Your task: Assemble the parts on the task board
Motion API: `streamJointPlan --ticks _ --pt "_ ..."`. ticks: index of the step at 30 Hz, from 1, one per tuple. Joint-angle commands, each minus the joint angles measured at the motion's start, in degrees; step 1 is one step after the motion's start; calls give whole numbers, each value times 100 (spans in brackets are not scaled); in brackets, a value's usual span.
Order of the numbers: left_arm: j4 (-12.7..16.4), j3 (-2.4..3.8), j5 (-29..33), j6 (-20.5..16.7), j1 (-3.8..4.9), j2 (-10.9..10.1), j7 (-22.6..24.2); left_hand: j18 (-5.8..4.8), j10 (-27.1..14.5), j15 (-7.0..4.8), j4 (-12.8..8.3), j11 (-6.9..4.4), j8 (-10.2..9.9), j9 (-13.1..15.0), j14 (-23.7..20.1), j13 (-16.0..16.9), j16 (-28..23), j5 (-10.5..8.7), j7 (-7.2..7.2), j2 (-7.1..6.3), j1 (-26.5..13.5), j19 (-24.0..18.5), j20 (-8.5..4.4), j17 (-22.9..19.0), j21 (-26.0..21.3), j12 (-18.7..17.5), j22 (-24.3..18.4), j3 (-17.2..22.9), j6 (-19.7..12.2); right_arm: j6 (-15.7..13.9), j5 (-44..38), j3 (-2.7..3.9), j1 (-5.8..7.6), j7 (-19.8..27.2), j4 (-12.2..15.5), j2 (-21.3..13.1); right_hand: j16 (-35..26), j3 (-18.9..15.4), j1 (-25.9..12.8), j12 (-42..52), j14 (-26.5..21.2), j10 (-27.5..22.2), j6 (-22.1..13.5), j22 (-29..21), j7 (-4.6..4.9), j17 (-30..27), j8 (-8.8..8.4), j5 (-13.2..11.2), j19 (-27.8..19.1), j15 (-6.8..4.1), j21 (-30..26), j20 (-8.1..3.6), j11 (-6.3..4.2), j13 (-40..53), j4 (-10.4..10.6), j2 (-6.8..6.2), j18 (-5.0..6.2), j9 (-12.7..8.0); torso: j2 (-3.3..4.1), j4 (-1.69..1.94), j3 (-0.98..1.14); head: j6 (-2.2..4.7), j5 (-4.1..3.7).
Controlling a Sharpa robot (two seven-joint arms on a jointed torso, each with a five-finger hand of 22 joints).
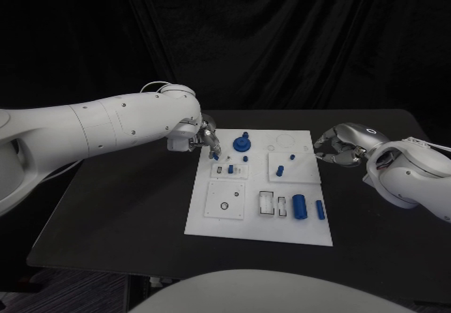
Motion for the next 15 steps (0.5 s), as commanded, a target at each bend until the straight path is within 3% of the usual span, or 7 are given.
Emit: streamJointPlan --ticks 1,5,15 --pt "150 5 5 -129 13 -50 -175 43 585 -43 38 -43 -15 -3 605 1507 -3 -47 -8 -41 -63 438 -31 1508 4 -3 -22 -22 35 53 -23 4 -12 -113 22 -24 -25 32 45 -30 431 147 12 1179 -8 649 -13 21 217 21 -34 40 40 765 5 29 72 -8 -16 28 6 0 -18" --pt "280 4 5 -148 11 -94 -235 41 585 -44 45 -45 -20 -4 605 1507 -3 -79 -9 -58 -77 439 -32 1508 20 -3 -1 -32 39 46 -23 4 -12 -110 37 -45 -32 36 44 -39 428 138 12 1178 -7 634 -14 24 215 22 -38 40 41 751 3 30 73 -8 -33 57 3 0 -36" --pt "372 3 5 -337 -11 -124 -270 44 585 -45 48 -46 -22 -5 605 1507 -3 -83 -12 -55 -80 438 -32 1508 3 -3 -25 -29 43 50 -23 4 -13 -113 62 -65 -32 36 44 -39 428 138 12 1178 -7 634 -14 24 215 22 -38 40 41 751 3 30 73 -8 -28 62 -4 0 -18"
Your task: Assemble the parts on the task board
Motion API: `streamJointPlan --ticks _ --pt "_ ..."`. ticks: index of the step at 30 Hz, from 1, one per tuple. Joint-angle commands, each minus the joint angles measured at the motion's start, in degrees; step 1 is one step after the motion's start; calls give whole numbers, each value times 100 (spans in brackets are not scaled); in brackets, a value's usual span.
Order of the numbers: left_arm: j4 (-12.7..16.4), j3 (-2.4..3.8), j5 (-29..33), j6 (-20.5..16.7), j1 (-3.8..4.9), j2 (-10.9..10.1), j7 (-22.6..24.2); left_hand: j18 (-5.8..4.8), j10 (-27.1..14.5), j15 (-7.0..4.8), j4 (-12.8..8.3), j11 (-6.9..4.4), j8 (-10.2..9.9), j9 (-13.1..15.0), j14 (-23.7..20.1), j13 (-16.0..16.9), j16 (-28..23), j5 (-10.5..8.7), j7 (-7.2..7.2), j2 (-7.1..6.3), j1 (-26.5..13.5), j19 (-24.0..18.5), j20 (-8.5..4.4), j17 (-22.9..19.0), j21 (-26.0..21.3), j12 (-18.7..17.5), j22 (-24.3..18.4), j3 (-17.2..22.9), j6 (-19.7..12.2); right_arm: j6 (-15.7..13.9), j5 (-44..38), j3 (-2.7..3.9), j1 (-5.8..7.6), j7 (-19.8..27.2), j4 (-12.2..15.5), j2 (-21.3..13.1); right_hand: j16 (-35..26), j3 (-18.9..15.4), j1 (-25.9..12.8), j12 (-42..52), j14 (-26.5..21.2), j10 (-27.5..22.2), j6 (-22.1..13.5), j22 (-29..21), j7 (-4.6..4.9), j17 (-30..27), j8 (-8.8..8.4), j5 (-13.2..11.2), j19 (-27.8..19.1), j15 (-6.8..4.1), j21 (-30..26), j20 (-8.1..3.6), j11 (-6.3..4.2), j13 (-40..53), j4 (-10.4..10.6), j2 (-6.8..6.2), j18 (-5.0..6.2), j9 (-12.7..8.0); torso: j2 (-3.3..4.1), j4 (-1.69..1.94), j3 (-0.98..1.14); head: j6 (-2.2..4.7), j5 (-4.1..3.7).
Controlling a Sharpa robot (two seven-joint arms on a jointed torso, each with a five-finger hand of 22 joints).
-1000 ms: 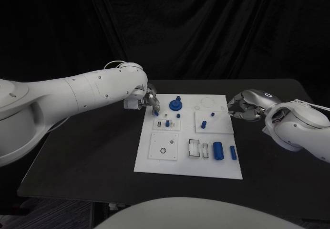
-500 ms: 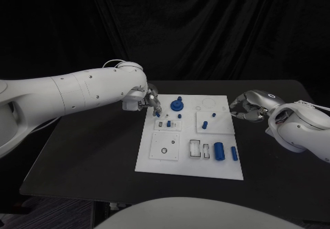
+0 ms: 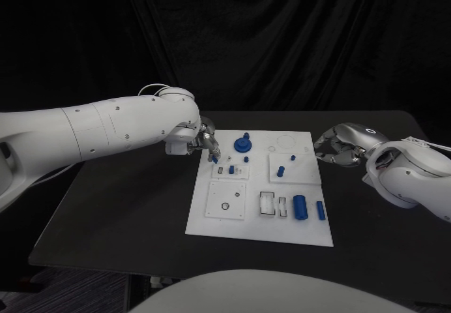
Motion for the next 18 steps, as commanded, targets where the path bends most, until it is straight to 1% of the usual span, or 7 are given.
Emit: streamJointPlan --ticks 1,3,4,8,14,18 --pt "32 5 5 -213 -17 7 -32 42 604 -46 28 -28 -17 -4 605 1507 -3 -19 -17 -13 -46 438 -33 1508 14 -3 5 -2 44 35 -23 4 -13 -106 21 -21 -32 36 44 -39 428 138 12 1179 -7 634 -14 24 215 22 -37 40 41 747 3 30 73 -8 10 14 -7 0 5" --pt "39 4 5 -250 -27 15 -16 42 604 -46 28 -28 -17 -4 605 1507 -3 -19 -17 -13 -46 438 -33 1508 14 -3 5 -2 44 37 -23 4 -13 -107 24 -24 -32 36 44 -39 428 138 12 1179 -7 634 -14 24 215 22 -37 40 41 747 3 30 73 -8 10 18 -3 0 5" --pt "44 4 5 -270 -35 22 -9 45 604 -47 32 -29 -17 -4 605 1507 -3 -20 -18 -6 -47 437 -33 1508 -4 -3 -21 1 48 37 -23 4 -13 -107 25 -26 -32 36 44 -39 428 138 12 1179 -7 634 -14 24 215 22 -37 40 41 747 3 30 73 -8 9 14 2 0 7" --pt "60 4 5 -338 -71 41 17 52 604 -47 67 -27 -26 -8 605 1507 -3 -37 -13 -9 -90 434 -34 1508 -46 -3 -78 -14 53 40 -23 4 -13 -106 31 -29 -38 40 43 -45 425 133 11 1174 -6 623 -15 27 210 22 -49 41 41 738 0 30 76 -9 7 9 7 0 16" --pt "69 4 5 -426 -160 69 81 61 604 -46 107 -24 -38 -13 605 1507 -3 -50 -11 -25 -144 431 -32 1508 -100 -3 -150 -42 56 39 -23 4 -13 -108 36 -31 -38 40 43 -45 425 133 11 1174 -6 623 -15 27 210 22 -49 41 41 738 0 30 76 -9 17 14 3 0 8" --pt "65 4 5 -436 -205 78 122 63 604 -46 112 -25 -39 -13 605 1507 -3 -50 -12 -23 -148 431 -32 1508 -111 -3 -166 -43 57 37 -23 4 -13 -108 30 -24 -38 40 43 -45 425 133 11 1174 -6 623 -15 27 210 22 -49 41 41 738 0 30 76 -9 16 4 2 0 28"
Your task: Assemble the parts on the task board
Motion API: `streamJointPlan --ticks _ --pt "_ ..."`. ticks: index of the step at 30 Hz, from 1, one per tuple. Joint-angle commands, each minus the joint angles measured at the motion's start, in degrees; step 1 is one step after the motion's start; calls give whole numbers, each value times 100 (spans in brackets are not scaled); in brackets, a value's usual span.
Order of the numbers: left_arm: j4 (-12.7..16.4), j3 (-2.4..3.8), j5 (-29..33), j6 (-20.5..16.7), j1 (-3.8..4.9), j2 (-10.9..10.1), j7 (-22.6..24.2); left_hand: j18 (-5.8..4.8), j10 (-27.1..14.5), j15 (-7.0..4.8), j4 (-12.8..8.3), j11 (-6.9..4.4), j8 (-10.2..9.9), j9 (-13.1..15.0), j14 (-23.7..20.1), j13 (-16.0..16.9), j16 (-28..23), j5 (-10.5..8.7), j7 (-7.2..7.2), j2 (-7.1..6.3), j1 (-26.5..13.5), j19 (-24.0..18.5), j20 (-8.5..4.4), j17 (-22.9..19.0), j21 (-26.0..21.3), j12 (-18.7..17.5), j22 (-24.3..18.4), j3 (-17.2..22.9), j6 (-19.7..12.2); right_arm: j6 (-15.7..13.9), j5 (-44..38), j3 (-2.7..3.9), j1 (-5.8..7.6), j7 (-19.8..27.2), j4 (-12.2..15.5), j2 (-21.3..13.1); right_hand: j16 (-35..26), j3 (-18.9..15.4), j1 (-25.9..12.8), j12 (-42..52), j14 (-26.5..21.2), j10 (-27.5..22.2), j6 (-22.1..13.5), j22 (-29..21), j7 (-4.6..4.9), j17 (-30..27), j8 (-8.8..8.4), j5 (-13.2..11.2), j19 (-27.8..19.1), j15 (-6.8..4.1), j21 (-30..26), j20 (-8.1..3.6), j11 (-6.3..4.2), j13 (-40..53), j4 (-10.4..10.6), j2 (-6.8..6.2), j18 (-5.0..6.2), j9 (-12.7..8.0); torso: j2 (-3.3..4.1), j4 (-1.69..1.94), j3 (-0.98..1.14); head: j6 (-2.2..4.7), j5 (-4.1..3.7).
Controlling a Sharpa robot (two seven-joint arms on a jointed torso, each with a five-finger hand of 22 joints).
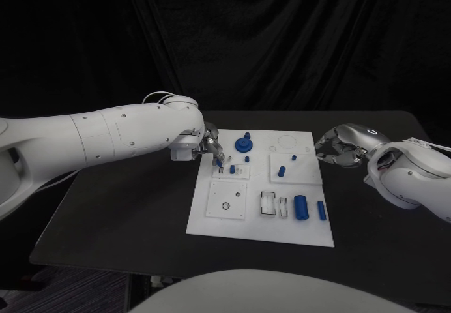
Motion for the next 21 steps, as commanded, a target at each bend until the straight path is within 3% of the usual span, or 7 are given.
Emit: streamJointPlan --ticks 1,14,21 --pt "10 4 6 -114 -34 16 129 63 604 -46 34 -25 -33 -5 605 1507 -3 -20 17 -6 -71 431 -32 1508 -35 -3 -15 -12 27 24 -23 4 -12 -101 5 4 -38 40 43 -16 425 133 11 1175 -6 622 -15 28 210 22 -20 41 41 739 0 30 77 -9 1 -11 0 0 22" --pt "-7 4 6 -83 -92 13 151 82 604 -45 52 -25 -38 -7 605 1507 -3 -16 17 4 -88 423 -31 1508 -153 -3 -173 -15 31 28 -23 4 -12 -93 -8 37 -46 46 42 -28 421 122 11 1171 -5 605 -17 32 205 23 -30 41 42 722 -3 32 80 -10 -11 -33 3 0 22" --pt "0 4 6 -68 -116 7 152 92 604 -44 60 -24 -41 -8 605 1507 -3 -13 17 8 -95 420 -30 1508 -211 -3 -250 -17 31 33 -23 4 -12 -96 -10 39 -46 46 42 -28 421 122 11 1171 -5 605 -17 32 205 23 -30 41 42 722 -3 32 80 -10 -15 -20 2 0 3"
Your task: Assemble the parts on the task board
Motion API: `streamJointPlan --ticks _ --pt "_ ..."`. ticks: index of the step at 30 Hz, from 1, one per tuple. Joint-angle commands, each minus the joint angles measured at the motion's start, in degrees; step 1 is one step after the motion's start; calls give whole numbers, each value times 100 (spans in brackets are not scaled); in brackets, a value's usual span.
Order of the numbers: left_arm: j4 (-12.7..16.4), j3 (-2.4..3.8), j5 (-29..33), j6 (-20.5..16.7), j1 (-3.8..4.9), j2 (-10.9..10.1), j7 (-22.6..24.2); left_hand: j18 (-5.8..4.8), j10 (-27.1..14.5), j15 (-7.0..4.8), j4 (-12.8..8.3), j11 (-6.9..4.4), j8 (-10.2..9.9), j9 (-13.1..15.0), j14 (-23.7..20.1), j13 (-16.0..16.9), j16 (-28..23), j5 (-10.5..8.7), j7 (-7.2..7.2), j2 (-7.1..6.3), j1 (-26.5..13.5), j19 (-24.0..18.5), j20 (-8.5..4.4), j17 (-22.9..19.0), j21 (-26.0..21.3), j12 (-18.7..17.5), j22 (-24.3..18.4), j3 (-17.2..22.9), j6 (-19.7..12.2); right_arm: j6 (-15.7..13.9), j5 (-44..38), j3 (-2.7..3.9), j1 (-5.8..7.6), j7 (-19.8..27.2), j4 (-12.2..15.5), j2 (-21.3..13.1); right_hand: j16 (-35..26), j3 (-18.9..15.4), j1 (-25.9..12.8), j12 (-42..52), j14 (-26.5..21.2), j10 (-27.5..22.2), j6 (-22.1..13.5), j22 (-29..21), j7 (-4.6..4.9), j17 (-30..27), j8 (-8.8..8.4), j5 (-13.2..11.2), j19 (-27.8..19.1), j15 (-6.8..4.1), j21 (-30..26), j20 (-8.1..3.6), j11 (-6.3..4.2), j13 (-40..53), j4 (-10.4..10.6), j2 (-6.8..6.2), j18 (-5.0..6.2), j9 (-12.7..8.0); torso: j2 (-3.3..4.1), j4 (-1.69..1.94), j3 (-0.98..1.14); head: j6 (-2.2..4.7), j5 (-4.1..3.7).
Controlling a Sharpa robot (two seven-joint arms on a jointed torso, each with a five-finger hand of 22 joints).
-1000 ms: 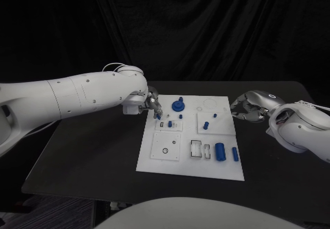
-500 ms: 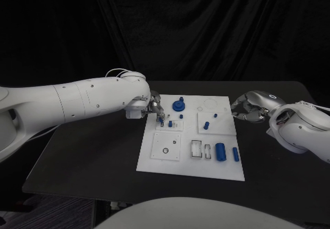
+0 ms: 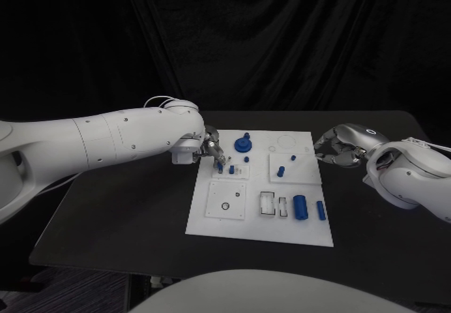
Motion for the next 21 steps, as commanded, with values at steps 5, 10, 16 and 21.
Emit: streamJointPlan --ticks 5,10,16,21 --pt "3 4 6 -26 -37 -4 99 107 604 -44 48 -25 -28 -8 605 1508 -3 -11 17 12 -54 414 -29 1508 -119 -3 -146 0 31 30 -23 4 -13 -92 -4 11 -19 46 42 -28 421 122 11 1171 -5 605 -16 32 205 23 -30 41 42 724 -3 32 80 -5 1 -3 -4 0 10" --pt "4 4 6 -70 -63 -27 120 114 604 -43 49 -24 -31 -8 605 1508 -3 -9 17 13 -54 411 -29 1508 -166 -3 -207 1 29 36 -23 4 -14 -90 -6 14 -19 51 42 -29 421 121 13 1171 -4 605 -16 35 204 24 -33 42 43 722 -6 33 80 -5 0 3 -4 0 6" --pt "15 4 6 -114 -129 -74 155 119 604 -42 55 -23 -36 -8 605 1508 -3 -7 18 15 -61 410 -26 1508 -203 -3 -248 -1 27 50 -23 4 -16 -88 -7 9 -19 51 42 -29 421 121 13 1171 -4 605 -16 35 204 24 -33 42 43 722 -6 33 80 -5 2 4 -1 0 8" --pt "41 4 6 -167 -209 -109 185 120 604 -41 62 -22 -36 -7 605 1508 -3 -6 18 22 -65 410 -25 1508 -216 -3 -260 -2 30 63 -23 4 -24 -87 -5 4 -19 51 42 -29 421 121 13 1171 -4 605 -16 35 204 24 -33 42 43 722 -6 33 80 -5 2 16 -4 0 -3"
